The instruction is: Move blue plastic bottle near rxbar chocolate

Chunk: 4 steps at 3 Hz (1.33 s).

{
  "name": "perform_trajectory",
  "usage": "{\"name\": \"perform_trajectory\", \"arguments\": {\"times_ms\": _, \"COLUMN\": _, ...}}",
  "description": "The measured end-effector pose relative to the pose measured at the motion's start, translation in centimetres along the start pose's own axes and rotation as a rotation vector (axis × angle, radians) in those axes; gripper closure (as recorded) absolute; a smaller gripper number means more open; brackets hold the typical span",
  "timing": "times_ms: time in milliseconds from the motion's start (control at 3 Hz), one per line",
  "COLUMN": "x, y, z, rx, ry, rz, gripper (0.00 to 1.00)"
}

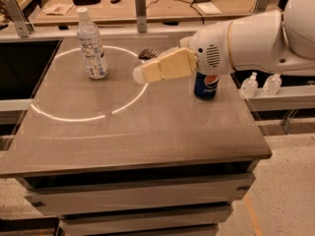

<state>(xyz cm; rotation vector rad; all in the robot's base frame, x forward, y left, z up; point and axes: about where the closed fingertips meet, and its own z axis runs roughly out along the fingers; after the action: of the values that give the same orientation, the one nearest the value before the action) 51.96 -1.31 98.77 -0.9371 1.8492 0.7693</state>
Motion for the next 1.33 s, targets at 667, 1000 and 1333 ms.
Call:
{"name": "perform_trajectory", "arguments": {"times_ms": 667, "x": -6.0, "y": 1.5, "z": -1.0, "rx": -0.081, "ry": 0.145, "rz": -0.254, "gripper": 0.00}}
{"name": "perform_trajectory", "arguments": {"times_ms": 1000, "x": -8.1, "y": 2.8, "z": -0.2, "rx": -0.092, "ry": 0.211, "rz": -0.381, "gripper": 0.00}}
{"name": "perform_trajectory", "arguments": {"times_ms": 1333, "x": -9.3, "y": 4.4, "z": 1.0, "rx": -0.123, "ry": 0.268, "rz": -0.488, "gripper": 0.00}}
